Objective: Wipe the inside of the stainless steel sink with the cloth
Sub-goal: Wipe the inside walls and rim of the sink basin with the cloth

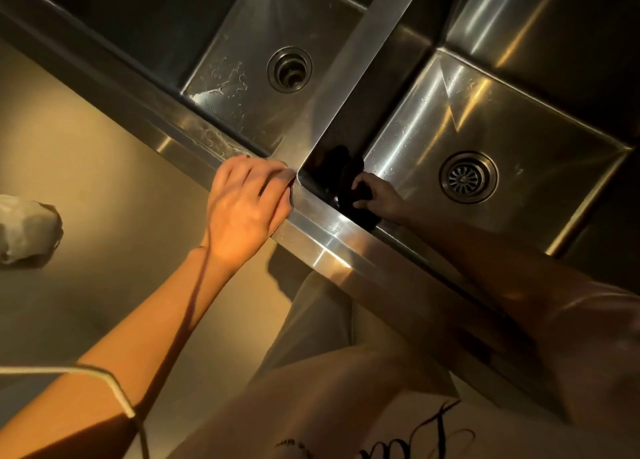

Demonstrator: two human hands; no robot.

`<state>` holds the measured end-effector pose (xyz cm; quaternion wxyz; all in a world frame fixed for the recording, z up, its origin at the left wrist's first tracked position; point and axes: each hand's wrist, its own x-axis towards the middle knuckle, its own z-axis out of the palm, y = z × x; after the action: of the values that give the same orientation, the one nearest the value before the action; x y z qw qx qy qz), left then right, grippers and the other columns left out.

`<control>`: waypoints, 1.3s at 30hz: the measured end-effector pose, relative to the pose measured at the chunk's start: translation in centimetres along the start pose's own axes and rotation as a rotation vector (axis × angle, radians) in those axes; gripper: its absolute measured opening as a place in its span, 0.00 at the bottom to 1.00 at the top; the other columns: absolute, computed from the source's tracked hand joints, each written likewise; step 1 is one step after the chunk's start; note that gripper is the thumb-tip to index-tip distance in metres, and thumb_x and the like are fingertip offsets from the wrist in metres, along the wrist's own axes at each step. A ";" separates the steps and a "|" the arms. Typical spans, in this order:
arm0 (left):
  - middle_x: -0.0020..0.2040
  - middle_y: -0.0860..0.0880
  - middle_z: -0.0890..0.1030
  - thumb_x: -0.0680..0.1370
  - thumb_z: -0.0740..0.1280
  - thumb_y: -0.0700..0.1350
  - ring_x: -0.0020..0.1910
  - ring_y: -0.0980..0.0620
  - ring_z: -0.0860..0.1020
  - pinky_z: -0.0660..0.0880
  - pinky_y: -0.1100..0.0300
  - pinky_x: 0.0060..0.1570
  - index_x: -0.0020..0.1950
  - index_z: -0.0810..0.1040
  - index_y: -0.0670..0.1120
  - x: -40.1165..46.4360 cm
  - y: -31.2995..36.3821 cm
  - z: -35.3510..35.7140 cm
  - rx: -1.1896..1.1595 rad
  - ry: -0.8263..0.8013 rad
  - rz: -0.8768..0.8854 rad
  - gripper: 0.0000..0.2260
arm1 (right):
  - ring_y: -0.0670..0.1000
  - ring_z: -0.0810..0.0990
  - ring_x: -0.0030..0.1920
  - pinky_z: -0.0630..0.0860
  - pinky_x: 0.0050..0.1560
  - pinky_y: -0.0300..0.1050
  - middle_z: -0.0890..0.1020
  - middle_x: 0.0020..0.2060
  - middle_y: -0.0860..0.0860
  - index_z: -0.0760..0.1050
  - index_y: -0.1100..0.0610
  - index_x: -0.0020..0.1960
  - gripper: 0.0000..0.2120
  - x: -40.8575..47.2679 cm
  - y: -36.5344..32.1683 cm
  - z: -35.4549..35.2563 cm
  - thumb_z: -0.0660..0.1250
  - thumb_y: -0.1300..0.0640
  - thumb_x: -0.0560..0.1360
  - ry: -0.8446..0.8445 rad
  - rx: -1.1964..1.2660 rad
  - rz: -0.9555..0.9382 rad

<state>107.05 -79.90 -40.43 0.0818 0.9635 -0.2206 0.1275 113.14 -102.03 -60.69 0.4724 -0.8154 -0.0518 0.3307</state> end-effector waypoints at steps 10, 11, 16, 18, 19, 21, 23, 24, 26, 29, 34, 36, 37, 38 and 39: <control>0.54 0.43 0.81 0.81 0.63 0.42 0.53 0.46 0.77 0.67 0.47 0.63 0.55 0.81 0.41 -0.6 1.8 -1.3 -0.002 0.008 -0.058 0.09 | 0.49 0.76 0.51 0.71 0.50 0.36 0.78 0.47 0.48 0.77 0.57 0.50 0.17 -1.3 -2.2 -1.5 0.70 0.72 0.65 -0.118 -0.032 -0.129; 0.54 0.43 0.81 0.81 0.63 0.42 0.53 0.46 0.77 0.67 0.47 0.62 0.55 0.81 0.41 -0.7 2.0 -1.4 -0.009 0.005 -0.065 0.09 | 0.47 0.75 0.50 0.70 0.49 0.32 0.78 0.46 0.47 0.77 0.58 0.50 0.17 -1.9 -3.1 -2.1 0.70 0.73 0.64 -0.133 -0.010 -0.174; 0.54 0.42 0.81 0.81 0.62 0.42 0.54 0.45 0.76 0.68 0.47 0.60 0.57 0.80 0.40 -0.7 2.7 -1.8 -0.011 -0.027 -0.103 0.10 | 0.36 0.74 0.52 0.69 0.57 0.30 0.76 0.50 0.49 0.76 0.62 0.52 0.17 -5.0 -9.0 -5.9 0.69 0.75 0.66 -0.247 0.120 -0.419; 0.54 0.42 0.80 0.80 0.62 0.41 0.53 0.44 0.76 0.69 0.46 0.59 0.57 0.79 0.40 -0.7 2.9 -2.0 -0.003 -0.028 -0.118 0.10 | 0.42 0.75 0.57 0.72 0.60 0.35 0.76 0.53 0.48 0.76 0.58 0.53 0.18 -6.3 -11.2 -7.2 0.69 0.73 0.68 -0.276 0.119 -0.502; 0.54 0.42 0.80 0.80 0.62 0.41 0.53 0.44 0.76 0.69 0.46 0.58 0.57 0.79 0.40 -0.6 2.9 -2.1 0.000 -0.030 -0.124 0.10 | 0.45 0.75 0.58 0.73 0.60 0.37 0.75 0.54 0.48 0.75 0.57 0.54 0.18 -6.7 -12.0 -7.7 0.69 0.72 0.69 -0.286 0.107 -0.536; 0.54 0.42 0.80 0.80 0.62 0.41 0.53 0.44 0.75 0.69 0.47 0.58 0.57 0.79 0.40 -0.5 3.1 -2.1 0.002 -0.042 -0.129 0.10 | 0.48 0.75 0.60 0.75 0.60 0.39 0.75 0.56 0.49 0.75 0.56 0.56 0.17 -7.1 -12.8 -8.4 0.69 0.70 0.70 -0.315 0.089 -0.554; 0.54 0.42 0.80 0.80 0.62 0.41 0.53 0.44 0.75 0.69 0.47 0.58 0.58 0.79 0.40 -0.4 3.3 -1.9 -0.003 -0.056 -0.127 0.11 | 0.46 0.75 0.59 0.75 0.58 0.37 0.74 0.57 0.48 0.74 0.55 0.57 0.17 -6.9 -12.4 -8.5 0.69 0.69 0.71 -0.353 0.120 -0.477; 0.54 0.42 0.80 0.80 0.62 0.42 0.54 0.44 0.75 0.69 0.47 0.58 0.58 0.79 0.40 -0.3 3.4 -1.8 -0.007 -0.059 -0.127 0.11 | 0.45 0.75 0.59 0.75 0.58 0.35 0.74 0.57 0.48 0.74 0.55 0.57 0.18 -6.6 -11.9 -8.3 0.69 0.69 0.71 -0.364 0.144 -0.434; 0.54 0.42 0.80 0.80 0.61 0.42 0.54 0.44 0.75 0.68 0.48 0.58 0.58 0.79 0.40 -0.2 3.5 -1.6 -0.009 -0.063 -0.130 0.11 | 0.44 0.75 0.58 0.72 0.59 0.34 0.75 0.56 0.48 0.74 0.56 0.57 0.18 -5.8 -10.0 -7.2 0.70 0.71 0.70 -0.361 0.169 -0.363; 0.55 0.42 0.80 0.81 0.61 0.42 0.53 0.43 0.77 0.69 0.48 0.58 0.58 0.79 0.40 0.1 3.9 -1.1 -0.020 -0.080 -0.119 0.11 | 0.49 0.75 0.57 0.72 0.57 0.37 0.77 0.56 0.51 0.75 0.55 0.57 0.19 -3.9 -6.5 -5.4 0.69 0.71 0.70 -0.363 0.112 -0.208; 0.55 0.42 0.80 0.81 0.60 0.43 0.55 0.45 0.76 0.68 0.48 0.61 0.58 0.79 0.40 0.4 4.1 -0.2 -0.036 -0.106 -0.038 0.12 | 0.51 0.74 0.60 0.68 0.53 0.36 0.74 0.56 0.48 0.75 0.51 0.60 0.20 -0.8 -1.0 -2.9 0.67 0.69 0.72 -0.363 -0.070 0.035; 0.54 0.42 0.80 0.81 0.61 0.43 0.56 0.45 0.76 0.68 0.47 0.62 0.58 0.79 0.40 0.5 4.0 0.0 -0.040 -0.126 -0.010 0.11 | 0.52 0.74 0.61 0.67 0.54 0.37 0.74 0.56 0.48 0.75 0.51 0.59 0.20 0.0 -0.2 -2.3 0.66 0.69 0.72 -0.339 -0.051 0.073; 0.54 0.42 0.80 0.81 0.61 0.43 0.56 0.45 0.77 0.68 0.47 0.62 0.58 0.79 0.40 0.6 3.9 0.0 -0.038 -0.134 -0.001 0.11 | 0.52 0.74 0.61 0.68 0.55 0.38 0.74 0.57 0.48 0.76 0.51 0.59 0.21 0.2 -0.1 -2.2 0.65 0.70 0.72 -0.338 -0.033 0.090; 0.54 0.42 0.80 0.81 0.61 0.42 0.55 0.45 0.77 0.68 0.47 0.62 0.58 0.79 0.40 0.8 3.9 0.0 -0.035 -0.137 0.008 0.11 | 0.51 0.74 0.61 0.68 0.56 0.38 0.74 0.57 0.48 0.76 0.50 0.59 0.21 0.3 -0.2 -2.2 0.65 0.70 0.72 -0.347 -0.022 0.101; 0.54 0.42 0.80 0.81 0.61 0.42 0.55 0.45 0.77 0.68 0.47 0.62 0.58 0.79 0.40 0.9 4.0 0.0 -0.033 -0.139 0.018 0.11 | 0.52 0.74 0.61 0.69 0.56 0.39 0.74 0.58 0.48 0.76 0.49 0.59 0.22 0.4 -0.2 -2.3 0.65 0.70 0.71 -0.359 -0.010 0.103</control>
<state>106.04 -83.79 -39.81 0.0808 0.9666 -0.2364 0.0572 114.81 -103.46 -59.94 0.4337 -0.7473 -0.0951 0.4944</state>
